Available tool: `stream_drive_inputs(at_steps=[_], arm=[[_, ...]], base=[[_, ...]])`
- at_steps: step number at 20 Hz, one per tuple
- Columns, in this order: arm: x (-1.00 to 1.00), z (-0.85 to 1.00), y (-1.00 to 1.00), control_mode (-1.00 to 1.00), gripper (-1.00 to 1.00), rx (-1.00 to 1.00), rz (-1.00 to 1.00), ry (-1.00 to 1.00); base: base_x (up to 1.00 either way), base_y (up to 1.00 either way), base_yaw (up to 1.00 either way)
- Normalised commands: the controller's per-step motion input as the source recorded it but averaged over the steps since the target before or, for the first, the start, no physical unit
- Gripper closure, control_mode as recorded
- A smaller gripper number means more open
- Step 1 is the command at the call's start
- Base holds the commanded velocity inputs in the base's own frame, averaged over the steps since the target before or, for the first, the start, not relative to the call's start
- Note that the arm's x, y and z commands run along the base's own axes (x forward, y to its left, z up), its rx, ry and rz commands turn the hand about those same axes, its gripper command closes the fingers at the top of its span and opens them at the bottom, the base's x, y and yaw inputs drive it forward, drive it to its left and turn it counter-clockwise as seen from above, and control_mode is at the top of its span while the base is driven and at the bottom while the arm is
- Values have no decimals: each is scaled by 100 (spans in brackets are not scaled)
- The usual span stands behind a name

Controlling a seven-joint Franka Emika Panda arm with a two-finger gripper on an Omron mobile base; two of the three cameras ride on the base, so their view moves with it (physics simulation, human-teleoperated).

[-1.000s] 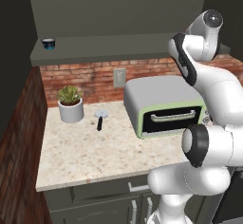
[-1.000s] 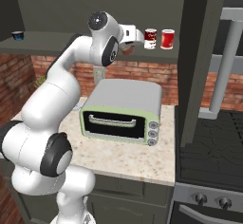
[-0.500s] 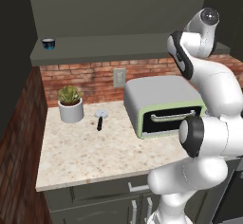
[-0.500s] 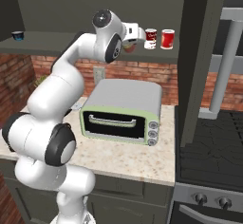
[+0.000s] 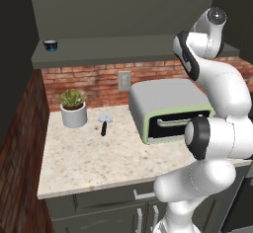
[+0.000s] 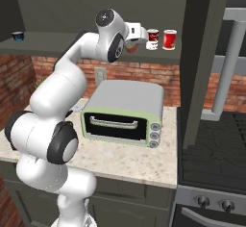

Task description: Pick the cans from the counter and place them in their designated side in the cabinet.

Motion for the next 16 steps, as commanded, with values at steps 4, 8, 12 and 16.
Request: stream_drive_inputs(at_steps=[4, 8, 12, 16], arm=[[11, -25, 0, -100, 100, -1, 0, 0], [7, -28, 0, -100, 100, -1, 0, 0], [4, -26, -1, -100, -100, -2, 0, 0], [11, -17, -7, -100, -100, -1, 0, 0]], base=[[0, 0, 0], [0, 0, 0], [0, 0, 0], [0, 0, 0]])
